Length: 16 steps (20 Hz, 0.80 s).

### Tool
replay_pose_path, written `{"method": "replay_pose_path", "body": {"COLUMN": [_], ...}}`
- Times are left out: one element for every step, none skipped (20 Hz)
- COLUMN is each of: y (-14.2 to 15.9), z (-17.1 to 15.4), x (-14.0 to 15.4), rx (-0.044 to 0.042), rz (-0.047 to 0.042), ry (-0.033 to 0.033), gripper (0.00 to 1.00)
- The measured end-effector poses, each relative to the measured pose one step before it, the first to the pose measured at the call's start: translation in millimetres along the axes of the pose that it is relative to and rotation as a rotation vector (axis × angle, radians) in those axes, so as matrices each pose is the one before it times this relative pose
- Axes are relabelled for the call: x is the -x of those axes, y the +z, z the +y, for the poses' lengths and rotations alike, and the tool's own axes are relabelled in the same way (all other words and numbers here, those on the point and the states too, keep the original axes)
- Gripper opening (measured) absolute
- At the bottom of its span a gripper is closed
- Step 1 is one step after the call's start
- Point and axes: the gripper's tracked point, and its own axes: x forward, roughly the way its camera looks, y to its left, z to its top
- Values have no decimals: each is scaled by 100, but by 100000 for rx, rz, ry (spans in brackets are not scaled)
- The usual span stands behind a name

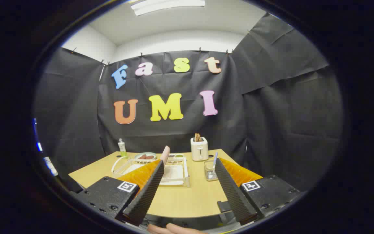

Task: Take the plate from the dish rack, then take the spoon from the basket and place it into the plate.

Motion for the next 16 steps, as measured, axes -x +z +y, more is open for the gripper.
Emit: {"method": "replay_pose_path", "body": {"y": [-93,-27,-225,81,-95,180,-76,95,-59,41,-134,-50,-201,-125,-207,-40], "z": [34,110,-74,32,38,-100,-259,-331,-243,-168,-21,-133,-104,-54,168,171], "x": [-26,-26,25,1,-20,107,-40,98,-58,-25,-102,-118,-117,-253,-295,-344], "rx": [188,332,375,-248,-487,-445,123,291,283,377,305,52,44,135,315,41], "rz": [99,200,236,194,139,-107,-195,-274,-182,-165,-54,196,389,500,755,618], "ry": [199,195,199,661,629,120,-331,-764,-738,-363,-301,-358,-116,56,476,752], "gripper": [100,100,100,100,100,100,100,100,100,100,100,100,100,100,100,100]}}
